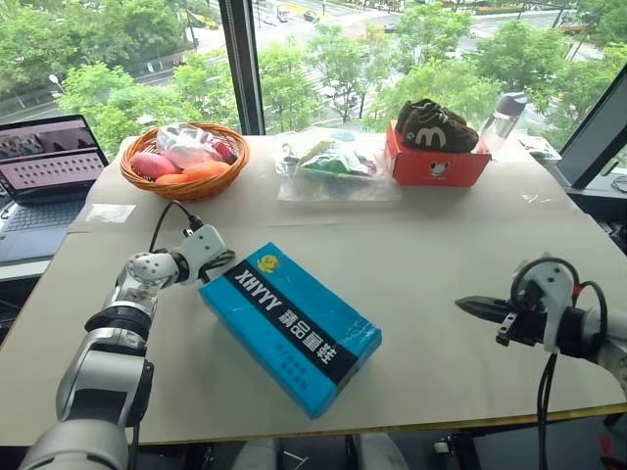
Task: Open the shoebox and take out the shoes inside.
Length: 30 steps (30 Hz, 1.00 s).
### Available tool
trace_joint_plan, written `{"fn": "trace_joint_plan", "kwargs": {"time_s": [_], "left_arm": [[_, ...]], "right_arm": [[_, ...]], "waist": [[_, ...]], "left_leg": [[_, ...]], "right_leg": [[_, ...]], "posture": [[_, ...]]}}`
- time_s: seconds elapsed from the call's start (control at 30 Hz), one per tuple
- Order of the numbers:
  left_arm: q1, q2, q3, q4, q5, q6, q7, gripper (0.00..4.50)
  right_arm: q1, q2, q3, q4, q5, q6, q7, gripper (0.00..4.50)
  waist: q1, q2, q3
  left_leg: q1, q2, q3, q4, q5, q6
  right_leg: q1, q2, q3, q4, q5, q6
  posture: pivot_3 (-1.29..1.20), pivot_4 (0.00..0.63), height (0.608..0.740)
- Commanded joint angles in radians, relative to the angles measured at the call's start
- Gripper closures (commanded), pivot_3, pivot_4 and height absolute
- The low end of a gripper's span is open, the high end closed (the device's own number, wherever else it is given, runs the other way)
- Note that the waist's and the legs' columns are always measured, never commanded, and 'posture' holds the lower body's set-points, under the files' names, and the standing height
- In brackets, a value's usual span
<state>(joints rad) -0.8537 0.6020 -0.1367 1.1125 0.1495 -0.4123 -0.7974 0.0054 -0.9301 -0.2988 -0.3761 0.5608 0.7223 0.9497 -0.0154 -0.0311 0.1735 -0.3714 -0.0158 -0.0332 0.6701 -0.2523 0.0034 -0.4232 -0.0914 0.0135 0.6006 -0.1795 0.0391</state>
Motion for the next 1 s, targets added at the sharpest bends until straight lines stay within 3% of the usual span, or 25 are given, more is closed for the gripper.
{"fn": "trace_joint_plan", "kwargs": {"time_s": [0.03, 0.4, 0.53, 0.7, 1.0], "left_arm": [[-0.031, 0.013, 0.007, 0.021, 0.009, -0.041, 0.000, 4.45], [0.027, 0.042, 0.040, -0.032, -0.026, -0.051, -0.059, 4.45], [0.063, 0.031, 0.094, -0.130, -0.137, -0.006, -0.190, 4.45], [0.131, 0.051, 0.142, -0.386, -0.335, 0.284, -0.450, 4.45], [0.197, 0.100, 0.167, -0.623, -0.440, 0.599, -0.526, 4.45]], "right_arm": [[0.001, -0.031, 0.053, -0.096, 0.084, 0.062, 0.069, 4.50], [-0.045, -0.022, 0.225, -0.072, 0.139, 0.047, 0.249, 4.50], [-0.089, 0.010, 0.279, -0.020, 0.118, 0.032, 0.268, 4.50], [-0.146, 0.061, 0.348, 0.019, 0.109, 0.022, 0.279, 4.50], [-0.244, 0.185, 0.415, 0.125, 0.040, -0.040, 0.239, 4.50]], "waist": [[0.002, 0.000, 0.000], [0.002, -0.002, 0.001], [0.003, -0.003, 0.001], [0.005, -0.003, 0.002], [0.001, -0.004, 0.002]], "left_leg": [[0.000, 0.000, 0.000, 0.002, 0.000, 0.000], [-0.003, 0.000, 0.000, 0.011, 0.000, 0.000], [-0.003, 0.000, 0.000, 0.011, 0.000, 0.000], [-0.003, 0.000, 0.000, 0.012, 0.000, 0.000], [-0.002, 0.000, 0.000, 0.012, 0.000, 0.000]], "right_leg": [[0.000, 0.000, 0.000, 0.001, 0.000, 0.001], [-0.001, -0.001, 0.000, 0.006, 0.000, 0.003], [-0.001, 0.000, 0.000, 0.007, 0.000, 0.003], [-0.001, -0.001, 0.000, 0.009, 0.000, 0.003], [-0.002, 0.000, 0.001, 0.009, 0.000, 0.003]], "posture": [[0.00, 0.150, 0.740], [0.00, 0.150, 0.740], [0.00, 0.150, 0.740], [0.00, 0.150, 0.740], [0.00, 0.150, 0.740]]}}
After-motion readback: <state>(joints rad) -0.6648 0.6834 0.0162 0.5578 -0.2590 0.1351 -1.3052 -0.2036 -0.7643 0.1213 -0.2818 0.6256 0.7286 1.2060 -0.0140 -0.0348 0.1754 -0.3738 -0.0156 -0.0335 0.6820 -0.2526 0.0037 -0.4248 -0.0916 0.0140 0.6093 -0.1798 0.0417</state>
